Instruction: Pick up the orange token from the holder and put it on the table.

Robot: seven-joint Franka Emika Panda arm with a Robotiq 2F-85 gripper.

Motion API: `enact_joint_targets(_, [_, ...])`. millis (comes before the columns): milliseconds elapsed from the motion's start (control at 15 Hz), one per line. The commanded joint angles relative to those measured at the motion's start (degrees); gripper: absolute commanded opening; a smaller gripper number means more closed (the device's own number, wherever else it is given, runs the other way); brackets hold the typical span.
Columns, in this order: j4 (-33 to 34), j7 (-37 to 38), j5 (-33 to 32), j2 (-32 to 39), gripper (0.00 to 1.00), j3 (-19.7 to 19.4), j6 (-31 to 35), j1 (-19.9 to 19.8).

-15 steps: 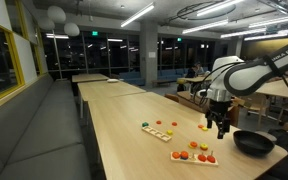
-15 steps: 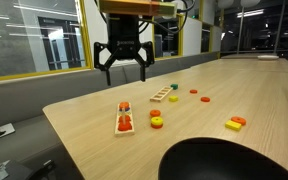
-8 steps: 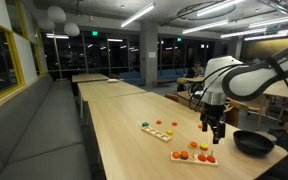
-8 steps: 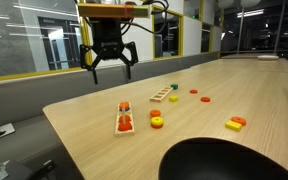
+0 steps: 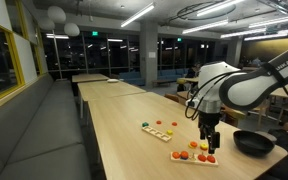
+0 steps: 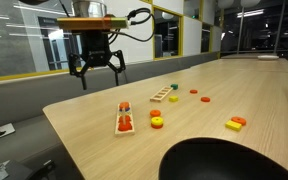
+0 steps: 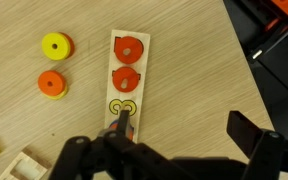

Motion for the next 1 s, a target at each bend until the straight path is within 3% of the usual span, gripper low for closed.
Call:
enact_joint_targets(0, [0.1, 5.4, 0.7, 3.0, 1.00, 0.3, 4.6, -0.1])
enact_joint_targets(533, [0.0, 9.2, -0.4, 10.9, 1.00, 0.1, 13.0, -1.7])
enact_joint_targets(933, [0.0, 10.0, -3.6, 15.6, 1.00, -0.2, 18.1, -5.1])
